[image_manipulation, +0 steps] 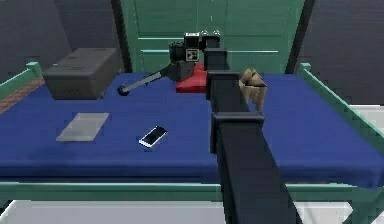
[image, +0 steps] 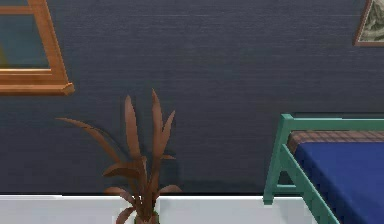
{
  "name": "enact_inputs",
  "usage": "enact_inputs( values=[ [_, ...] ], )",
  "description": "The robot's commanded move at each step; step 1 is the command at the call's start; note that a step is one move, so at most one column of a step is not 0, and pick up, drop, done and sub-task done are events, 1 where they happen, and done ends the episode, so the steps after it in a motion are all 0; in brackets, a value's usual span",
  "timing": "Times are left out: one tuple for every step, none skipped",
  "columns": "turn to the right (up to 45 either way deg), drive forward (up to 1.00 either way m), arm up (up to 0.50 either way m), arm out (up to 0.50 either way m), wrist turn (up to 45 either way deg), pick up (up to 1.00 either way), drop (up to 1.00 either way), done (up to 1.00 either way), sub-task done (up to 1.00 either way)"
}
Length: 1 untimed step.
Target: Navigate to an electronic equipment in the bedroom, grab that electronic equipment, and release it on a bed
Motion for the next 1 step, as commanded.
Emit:
enact_inputs(
  values=[
    [0.0, 0.0, 0.0, 0.0, 0.0, 0.0, 0.0, 1.0, 0.0]
  ],
)
